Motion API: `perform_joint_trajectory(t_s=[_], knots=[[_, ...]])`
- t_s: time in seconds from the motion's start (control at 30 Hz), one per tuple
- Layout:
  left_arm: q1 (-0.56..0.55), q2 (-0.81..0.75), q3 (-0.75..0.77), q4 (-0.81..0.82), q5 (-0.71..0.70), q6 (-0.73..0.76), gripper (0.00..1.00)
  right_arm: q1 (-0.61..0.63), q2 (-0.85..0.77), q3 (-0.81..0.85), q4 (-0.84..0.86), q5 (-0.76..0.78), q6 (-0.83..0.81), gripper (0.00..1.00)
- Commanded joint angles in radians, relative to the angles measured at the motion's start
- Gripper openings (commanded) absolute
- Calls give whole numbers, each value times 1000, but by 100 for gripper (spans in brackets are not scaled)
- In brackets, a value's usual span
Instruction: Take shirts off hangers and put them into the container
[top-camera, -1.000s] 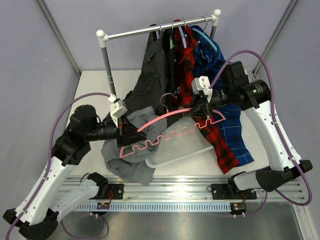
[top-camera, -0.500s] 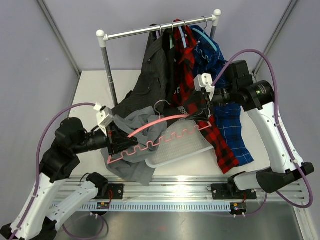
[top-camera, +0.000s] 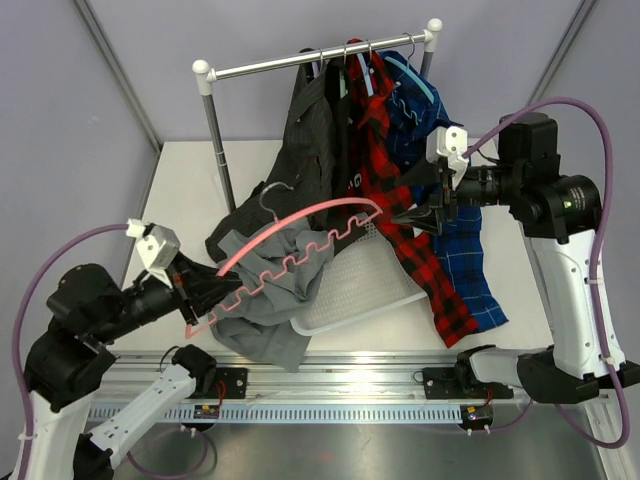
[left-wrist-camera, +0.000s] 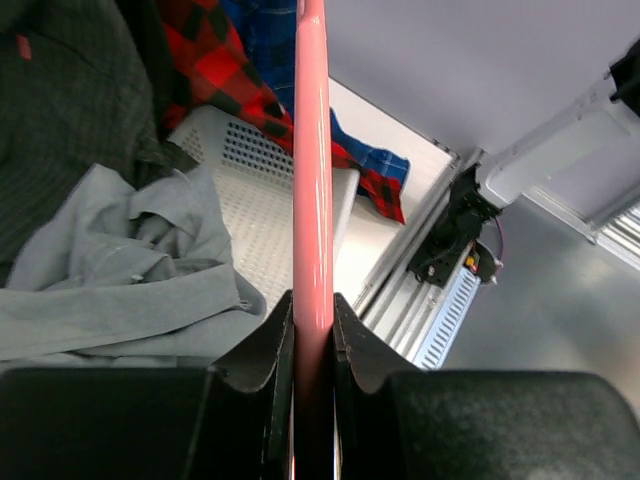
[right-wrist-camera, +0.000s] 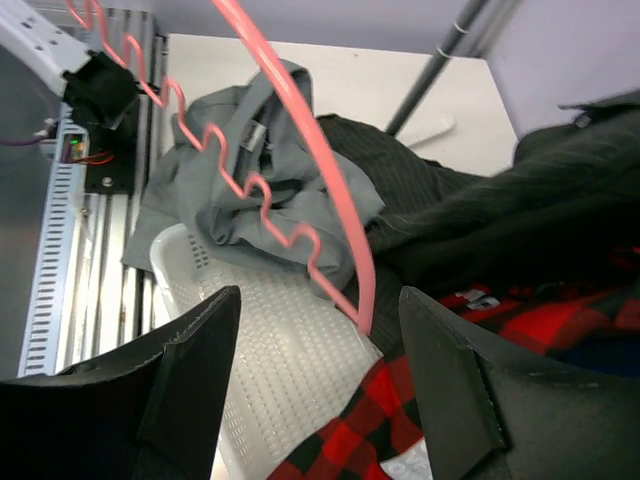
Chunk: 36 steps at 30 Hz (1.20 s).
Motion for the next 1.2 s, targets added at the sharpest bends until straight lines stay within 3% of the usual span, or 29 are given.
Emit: perform_joint_trajectory(t_s=[0.0,0.13,0.37,0.5,0.7,0.8,1.17], knots=[[-1,-5,133,-4,-155,20,0,-49,-23,-28,84,75,85,73],[-3,-10,250,-59,-354,20,0,-75,-49,-135,228,209,288,77],[-1,30,273,-70,-573,55,0,-102,-103,-310,308,192,358,77],[-1,61,207,23,-675,74,0,-129,-129,-401,351,185,372,78],[-1,114,69,291,-783,124,0,-161,-146,-609,458,114,369,79],[-1,191,77,336,-826,161,0,-184,-152,-704,466,22,290,79],[-1,464,200,368,-932,226,0,-233,-185,-749,421,-84,228,80]])
